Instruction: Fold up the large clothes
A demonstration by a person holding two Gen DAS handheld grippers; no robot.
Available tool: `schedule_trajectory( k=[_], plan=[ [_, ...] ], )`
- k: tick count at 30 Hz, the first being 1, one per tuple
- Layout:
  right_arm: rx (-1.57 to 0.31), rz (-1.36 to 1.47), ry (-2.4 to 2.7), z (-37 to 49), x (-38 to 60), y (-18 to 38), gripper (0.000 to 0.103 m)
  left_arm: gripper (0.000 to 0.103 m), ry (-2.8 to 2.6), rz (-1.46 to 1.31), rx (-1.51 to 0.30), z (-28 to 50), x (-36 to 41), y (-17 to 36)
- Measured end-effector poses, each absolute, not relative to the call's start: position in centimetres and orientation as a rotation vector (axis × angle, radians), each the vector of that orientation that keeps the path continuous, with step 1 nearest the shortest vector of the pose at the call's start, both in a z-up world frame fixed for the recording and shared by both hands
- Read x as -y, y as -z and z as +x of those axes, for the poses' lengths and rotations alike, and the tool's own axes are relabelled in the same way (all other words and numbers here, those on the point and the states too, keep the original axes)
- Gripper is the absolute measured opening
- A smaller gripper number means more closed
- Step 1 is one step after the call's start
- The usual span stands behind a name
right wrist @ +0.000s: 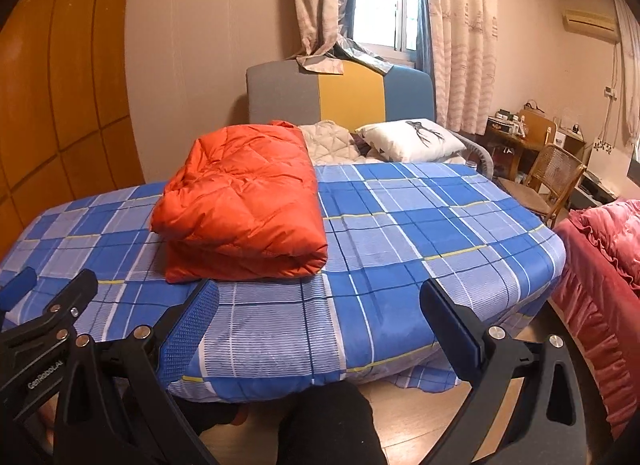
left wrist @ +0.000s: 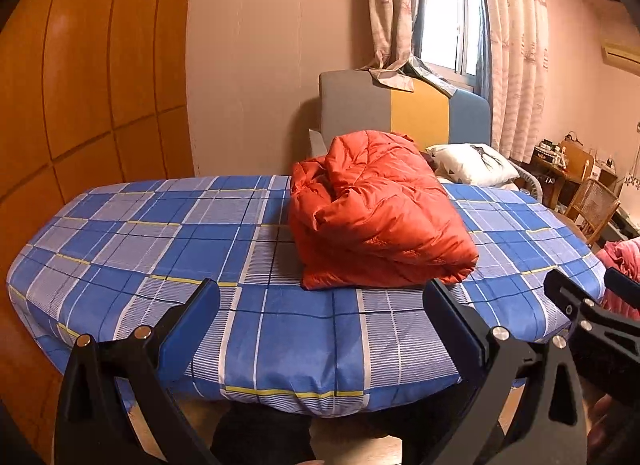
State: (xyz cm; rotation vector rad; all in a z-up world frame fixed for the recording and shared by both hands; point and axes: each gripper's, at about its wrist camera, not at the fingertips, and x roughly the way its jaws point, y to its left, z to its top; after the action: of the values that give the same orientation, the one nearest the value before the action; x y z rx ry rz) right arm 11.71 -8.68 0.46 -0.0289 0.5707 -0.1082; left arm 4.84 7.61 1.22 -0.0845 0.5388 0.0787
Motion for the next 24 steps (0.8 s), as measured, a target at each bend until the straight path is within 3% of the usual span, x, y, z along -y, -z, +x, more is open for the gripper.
schedule_trajectory(
  k=[24],
  plan=[
    [-0.612,-0.002,0.187,11.7,11.0,1.0,0.100,0.101,-0.005,-0.013,-0.543,5.8,-5.0,-0.7]
  ],
)
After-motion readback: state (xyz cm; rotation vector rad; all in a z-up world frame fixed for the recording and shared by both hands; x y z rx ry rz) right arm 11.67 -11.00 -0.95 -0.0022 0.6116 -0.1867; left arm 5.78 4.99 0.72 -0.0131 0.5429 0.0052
